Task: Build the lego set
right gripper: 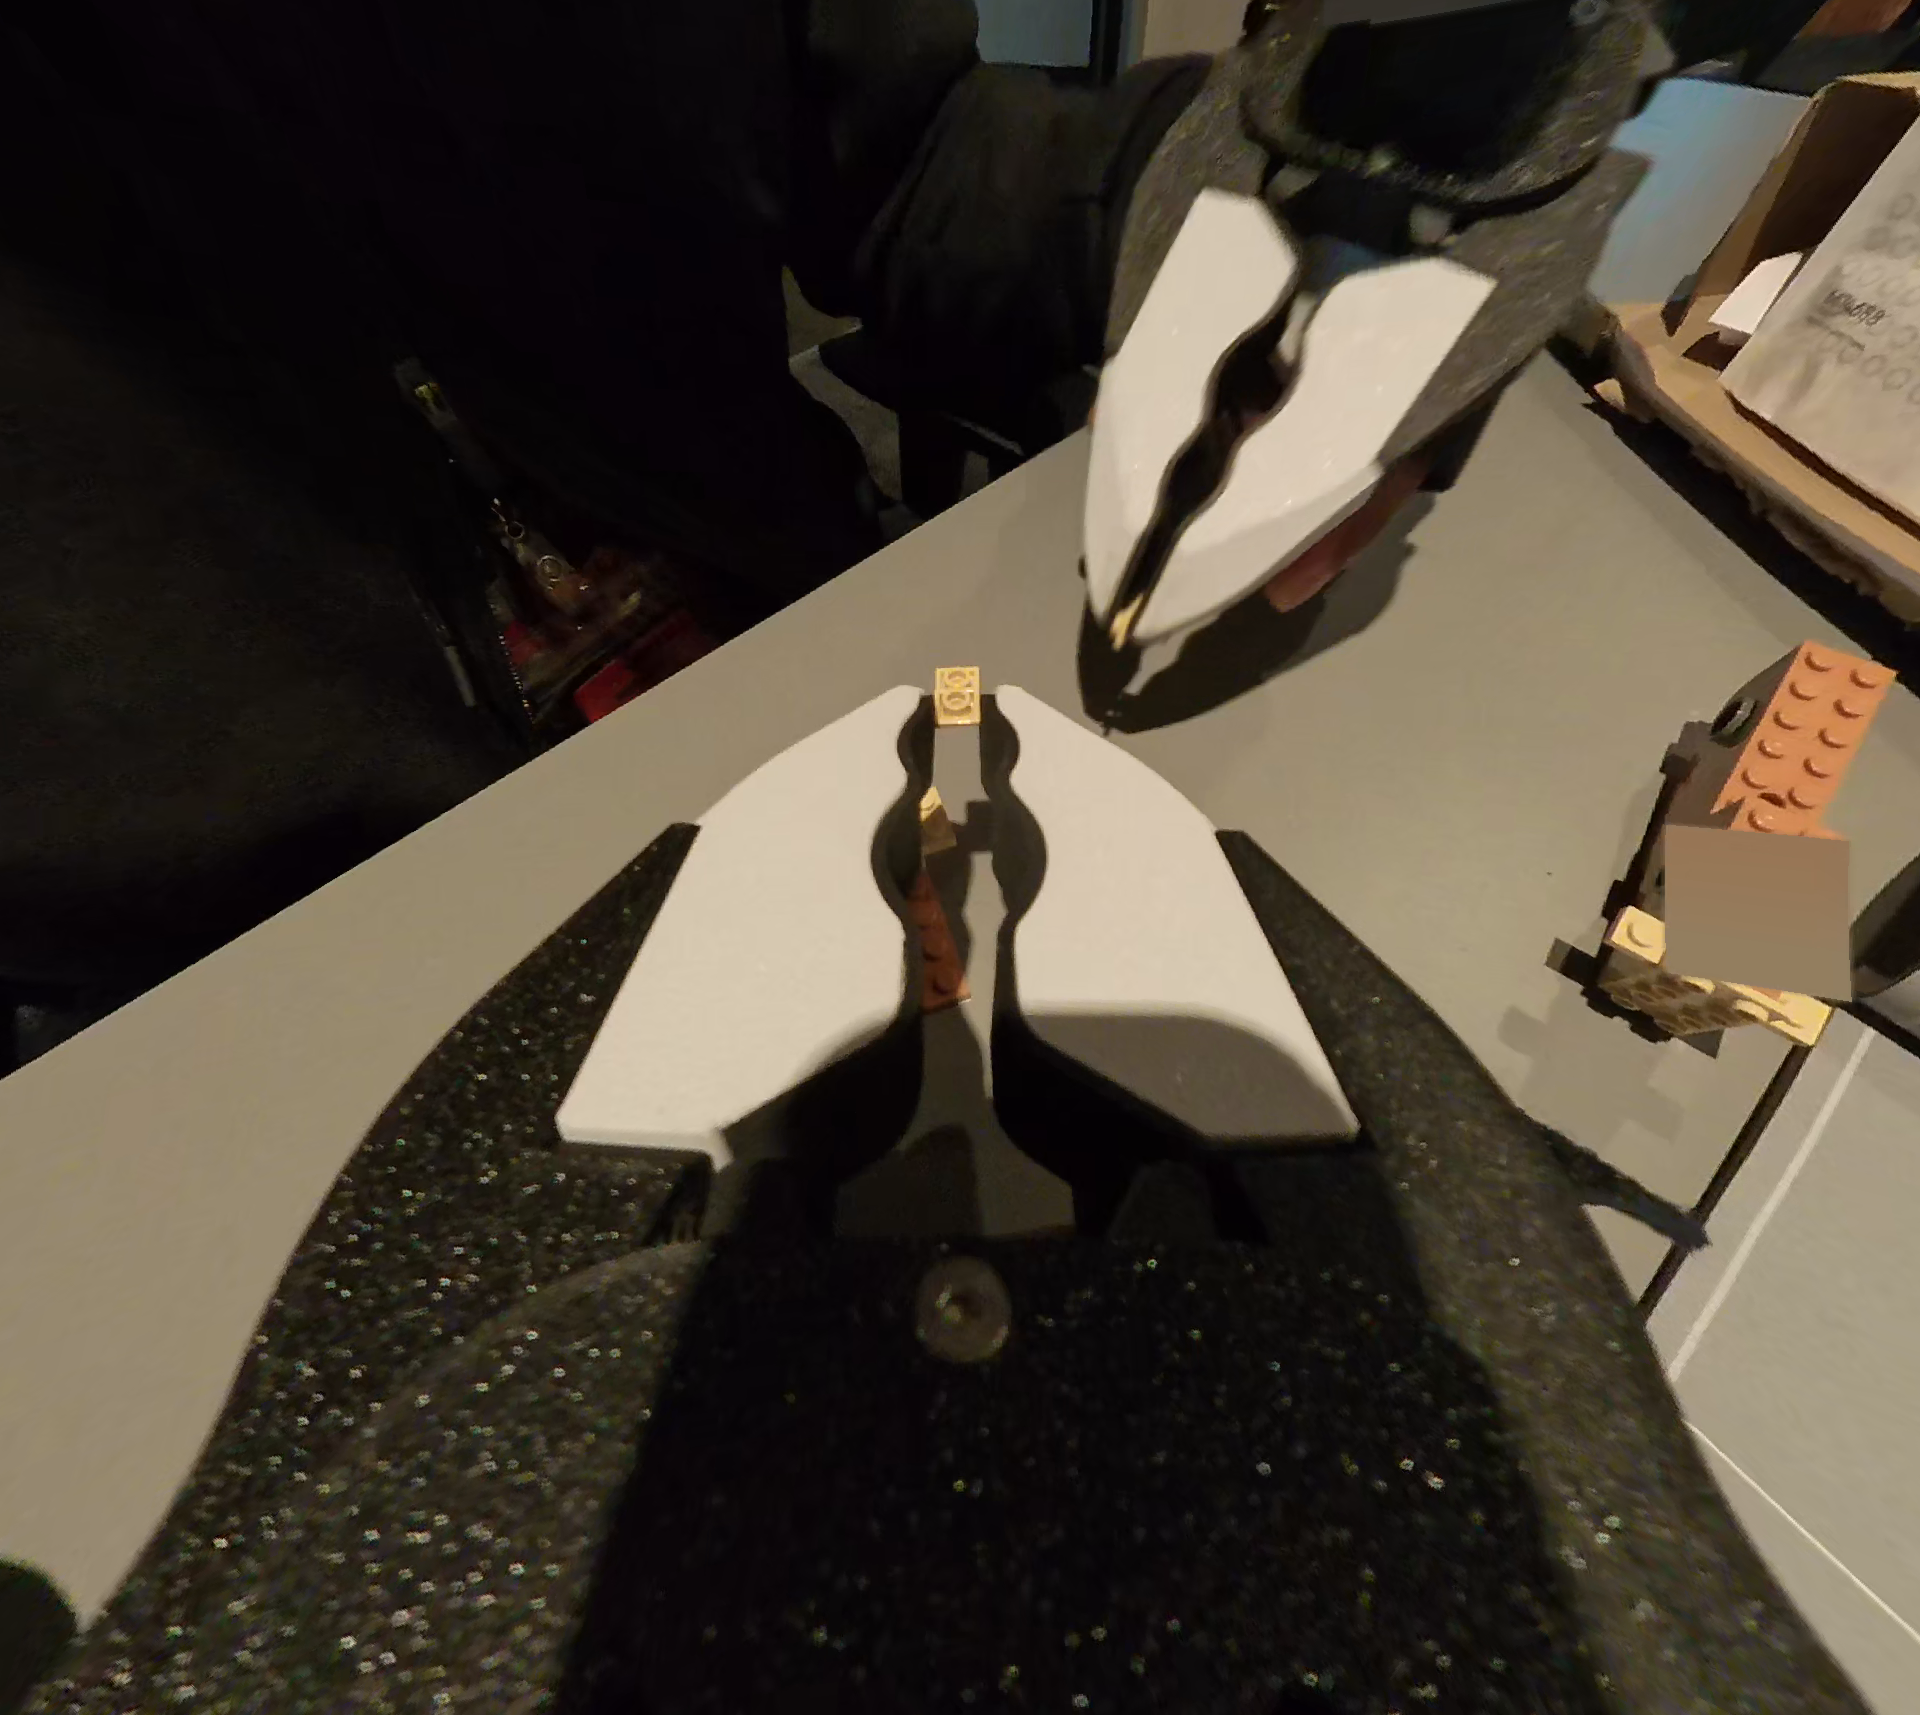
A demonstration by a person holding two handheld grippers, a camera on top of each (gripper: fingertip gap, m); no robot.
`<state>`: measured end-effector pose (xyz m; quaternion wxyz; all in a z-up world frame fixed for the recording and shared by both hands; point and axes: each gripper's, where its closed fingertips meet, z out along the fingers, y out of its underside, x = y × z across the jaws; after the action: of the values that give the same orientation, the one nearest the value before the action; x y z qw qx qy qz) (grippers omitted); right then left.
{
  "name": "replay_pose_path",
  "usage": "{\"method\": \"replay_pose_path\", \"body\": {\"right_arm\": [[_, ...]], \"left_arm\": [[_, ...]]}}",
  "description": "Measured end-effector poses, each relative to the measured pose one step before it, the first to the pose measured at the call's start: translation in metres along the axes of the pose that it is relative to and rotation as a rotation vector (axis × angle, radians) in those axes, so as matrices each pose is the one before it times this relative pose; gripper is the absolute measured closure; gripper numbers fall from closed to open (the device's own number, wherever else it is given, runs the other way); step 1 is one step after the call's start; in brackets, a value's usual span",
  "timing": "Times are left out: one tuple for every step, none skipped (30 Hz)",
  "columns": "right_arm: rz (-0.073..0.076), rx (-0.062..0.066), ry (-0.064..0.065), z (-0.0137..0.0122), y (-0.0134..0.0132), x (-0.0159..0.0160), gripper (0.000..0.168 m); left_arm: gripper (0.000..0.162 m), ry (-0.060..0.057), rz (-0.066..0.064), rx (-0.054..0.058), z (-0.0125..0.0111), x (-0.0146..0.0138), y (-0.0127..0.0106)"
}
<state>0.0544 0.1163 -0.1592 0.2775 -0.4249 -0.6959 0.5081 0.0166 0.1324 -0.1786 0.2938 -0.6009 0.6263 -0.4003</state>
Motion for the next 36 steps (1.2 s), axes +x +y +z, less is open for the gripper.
{"method": "replay_pose_path", "body": {"right_arm": [[0.0010,0.0010,-0.0009,-0.00014,-0.00017,-0.00006,0.160],[0.0011,0.0012,-0.0016,-0.00006,-0.00012,-0.00002,0.160],[0.0009,0.0007,-0.0014,-0.00005,-0.00006,-0.00007,0.160],[0.0000,-0.0008,-0.0004,0.00007,0.00006,-0.00009,0.160],[-0.0007,-0.0022,0.0002,0.00021,0.00027,0.00005,0.160],[-0.0004,-0.0032,0.0005,0.00037,0.00032,-0.00015,0.160],[-0.0002,-0.0043,0.0006,0.00040,0.00053,-0.00010,0.160],[-0.0010,-0.0037,0.0011,0.00025,0.00042,-0.00008,0.160],[-0.0005,-0.0020,0.0012,0.00024,0.00024,-0.00006,0.160],[0.0006,-0.0014,0.0008,0.00011,0.00010,0.00007,0.160],[0.0009,-0.0006,0.0003,-0.00005,0.00018,0.00007,0.160],[0.0009,0.0010,-0.0005,-0.00014,-0.00016,0.00000,0.160],[0.0008,0.0013,-0.0007,-0.00008,-0.00011,-0.00001,0.160],[0.0008,-0.0001,-0.0005,-0.00005,0.00002,-0.00004,0.160],[0.0018,-0.0023,-0.0016,0.00011,0.00029,-0.00019,0.160],[0.0013,-0.0018,-0.0015,0.00007,0.00026,-0.00018,0.160],[-0.0005,0.0002,0.0000,-0.00014,0.00003,-0.00006,0.160],[-0.0004,0.0006,0.0003,0.00001,-0.00006,-0.00007,0.160],[0.0004,0.0001,0.0001,0.00000,-0.00012,0.00011,0.160],[0.0004,-0.0007,0.0002,0.00007,0.00015,0.00005,0.160],[0.0002,-0.0010,0.0001,0.00013,0.00006,0.00001,0.160],[0.0001,-0.0008,-0.0001,0.00006,0.00017,0.00003,0.160],[0.0000,-0.0007,0.0000,0.00016,0.00002,0.00000,0.160],[0.0000,-0.0006,0.0000,0.00004,0.00004,0.00004,0.160],[0.0006,-0.0002,-0.0001,0.00007,-0.00001,-0.00001,0.160],[0.0009,-0.0002,0.0001,0.00002,0.00001,0.00009,0.160],[0.0004,-0.0008,0.0005,0.00001,0.00017,0.00018,0.160],[0.0002,-0.0006,0.0009,0.00009,0.00003,0.00007,0.160],[-0.0003,-0.0001,0.0013,0.00004,0.00000,0.00010,0.160],[-0.0008,-0.0003,0.0010,0.00003,0.00002,0.00010,0.160],[-0.0003,-0.0008,-0.0003,0.00007,0.00005,-0.00006,0.160],[0.0010,-0.0009,-0.0019,0.00008,0.00016,-0.00013,0.160],[0.0016,-0.0007,-0.0028,0.00010,0.00001,-0.00015,0.160],[0.0015,-0.0004,-0.0027,-0.00001,0.00002,-0.00010,0.160],[0.0014,-0.0001,-0.0024,0.00010,0.00006,-0.00013,0.160],[0.0004,0.0000,-0.0016,-0.00005,0.00001,-0.00014,0.160]], "left_arm": [[0.159,-0.0083,0.0155,-0.0607,0.00283,0.00093,0.00727],[0.160,0.0001,0.0040,-0.0507,0.00324,0.00124,0.00591],[0.160,0.0035,-0.0033,-0.0363,0.00323,0.00076,0.00425],[0.159,0.0037,-0.0069,-0.0206,0.00298,0.00012,0.00253],[0.159,0.0037,-0.0108,-0.0098,0.00246,-0.00044,0.00151],[0.159,0.0072,-0.0166,-0.0053,0.00186,-0.00016,0.00144],[0.159,0.0112,-0.0269,-0.0040,0.00132,0.00004,0.00141],[0.159,0.0136,-0.0299,-0.0037,0.00100,0.00016,0.00145],[0.159,0.0073,-0.0226,-0.0035,0.00094,-0.00032,0.00161],[0.159,-0.0004,-0.0129,-0.0061,0.00087,-0.00099,0.00223],[0.159,-0.0033,-0.0042,-0.0131,0.00082,-0.00088,0.00318],[0.159,-0.0045,0.0054,-0.0119,0.00059,-0.00050,0.00286],[0.159,0.0012,0.0099,0.0015,-0.00023,0.00101,0.00018],[0.159,0.0019,0.0115,0.0038,-0.00064,0.00142,-0.00016],[0.159,-0.0040,0.0088,-0.0050,-0.00054,0.00017,0.00105],[0.159,-0.0111,0.0058,-0.0099,-0.00050,-0.00103,0.00185],[0.159,-0.0139,0.0089,-0.0072,-0.00067,-0.00122,0.00137],[0.159,-0.0143,0.0101,0.0010,-0.00127,-0.00066,0.00035],[0.159,-0.0089,0.0094,0.0097,-0.00162,0.00045,-0.00107],[0.159,-0.0063,0.0083,0.0155,-0.00199,0.00106,-0.00209],[0.157,-0.0123,0.0057,0.0148,-0.00221,0.00037,-0.00235],[0.156,-0.0162,0.0059,0.0089,-0.00225,0.00006,-0.00183],[0.154,-0.0201,0.0068,0.0041,-0.00219,-0.00040,-0.00122],[0.152,-0.0234,0.0050,0.0002,-0.00190,-0.00090,-0.00078],[0.150,-0.0246,0.0031,-0.0036,-0.00182,-0.00109,-0.00028],[0.147,-0.0257,0.0013,-0.0053,-0.00193,-0.00115,0.00002],[0.146,-0.0340,-0.0002,-0.0086,-0.00253,-0.00156,0.00017],[0.146,-0.0452,0.0010,-0.0122,-0.00338,-0.00184,-0.00004],[0.146,-0.0470,0.0079,-0.0145,-0.00405,-0.00037,-0.00069],[0.147,-0.0451,0.0114,-0.0104,-0.00406,0.00127,-0.00199],[0.147,-0.0376,0.0101,-0.0037,-0.00348,0.00293,-0.00361],[0.147,-0.0269,0.0088,-0.0053,-0.00225,0.00406,-0.00349],[0.148,-0.0190,0.0095,-0.0123,-0.00106,0.00354,-0.00235],[0.148,-0.0141,0.0119,-0.0193,-0.00013,0.00200,-0.00073],[0.148,-0.0106,0.0124,-0.0211,0.00047,-0.00016,0.00019],[0.150,0.0000,0.0122,-0.0166,0.00139,-0.00148,0.00037]]}}
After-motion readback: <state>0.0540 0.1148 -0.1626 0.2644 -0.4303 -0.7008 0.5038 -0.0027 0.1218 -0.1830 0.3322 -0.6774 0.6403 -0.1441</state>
